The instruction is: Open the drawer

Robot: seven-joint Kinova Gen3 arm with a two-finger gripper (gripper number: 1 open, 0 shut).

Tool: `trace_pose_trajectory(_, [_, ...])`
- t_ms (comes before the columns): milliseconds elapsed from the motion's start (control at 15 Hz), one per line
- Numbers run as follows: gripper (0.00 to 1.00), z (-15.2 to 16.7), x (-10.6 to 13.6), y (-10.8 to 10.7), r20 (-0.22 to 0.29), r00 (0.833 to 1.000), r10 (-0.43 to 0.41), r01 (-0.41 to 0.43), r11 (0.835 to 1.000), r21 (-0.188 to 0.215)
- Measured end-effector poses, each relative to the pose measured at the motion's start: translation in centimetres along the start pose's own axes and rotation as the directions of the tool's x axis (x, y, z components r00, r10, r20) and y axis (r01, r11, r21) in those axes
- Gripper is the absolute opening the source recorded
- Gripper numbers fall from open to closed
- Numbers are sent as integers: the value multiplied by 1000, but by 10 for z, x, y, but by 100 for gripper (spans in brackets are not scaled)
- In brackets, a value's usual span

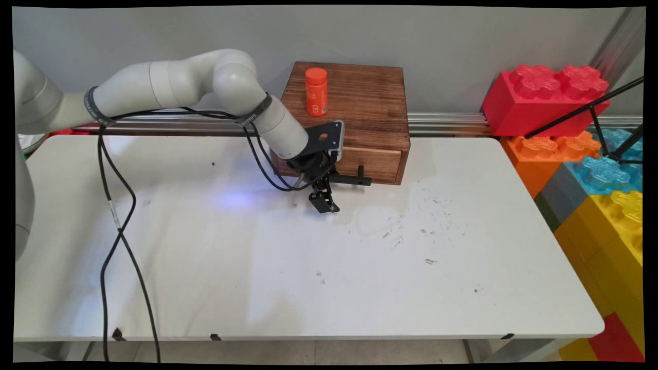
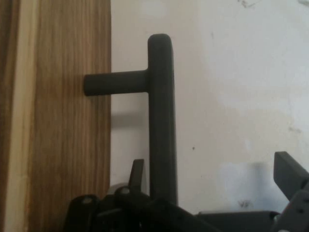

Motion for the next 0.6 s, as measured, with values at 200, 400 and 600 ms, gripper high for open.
trace_pose_trajectory(200, [100,1,2,5,-1,1000,-6,6,1000,-6])
trace_pose_trajectory(400, [100,-3,6,20,-2,1000,-10,10,1000,-20])
trace_pose_trajectory(600, [100,-8,8,33,-4,1000,-10,10,999,-32])
